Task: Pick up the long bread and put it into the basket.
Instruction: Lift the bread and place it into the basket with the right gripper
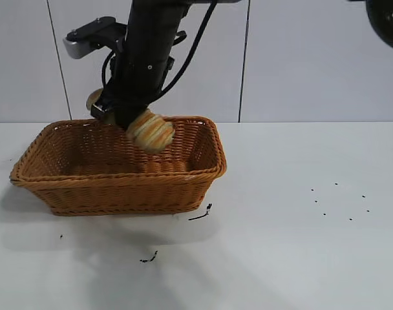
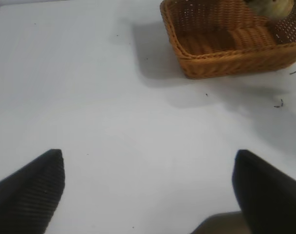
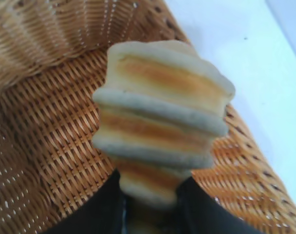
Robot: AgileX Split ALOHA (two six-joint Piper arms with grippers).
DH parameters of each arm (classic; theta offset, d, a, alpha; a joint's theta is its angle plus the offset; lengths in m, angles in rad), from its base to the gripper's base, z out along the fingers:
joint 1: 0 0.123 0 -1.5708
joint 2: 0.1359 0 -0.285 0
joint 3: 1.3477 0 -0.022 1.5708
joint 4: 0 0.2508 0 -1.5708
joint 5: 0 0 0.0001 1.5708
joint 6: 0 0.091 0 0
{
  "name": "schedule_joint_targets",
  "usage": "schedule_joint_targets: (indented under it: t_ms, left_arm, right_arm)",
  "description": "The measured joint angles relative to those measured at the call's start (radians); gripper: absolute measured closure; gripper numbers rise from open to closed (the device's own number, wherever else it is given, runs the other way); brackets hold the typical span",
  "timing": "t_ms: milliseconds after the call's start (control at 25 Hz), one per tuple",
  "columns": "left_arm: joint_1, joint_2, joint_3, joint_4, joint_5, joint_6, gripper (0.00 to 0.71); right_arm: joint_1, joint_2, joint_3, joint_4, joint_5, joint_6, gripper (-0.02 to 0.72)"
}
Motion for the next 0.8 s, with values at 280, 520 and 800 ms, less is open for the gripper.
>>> schedule_joint_targets:
  t_ms: [280, 520, 800]
  left_arm:
    - [0.0, 0.0, 0.0, 0.0, 0.0, 0.0, 0.014]
    - [0.0, 0.0, 0.0, 0.0, 0.0, 0.0, 0.014]
    - [0.0, 0.0, 0.0, 0.0, 0.0, 0.0, 0.014]
  right_arm:
    - [0.0, 0.0, 0.0, 0.0, -0.009, 0.0, 0.292]
    - [0.0, -0.005, 0.0, -0.002, -0.006, 0.013, 0.027]
    - [0.0, -0.07, -0.063, -0.023, 0.108, 0.129, 0.01]
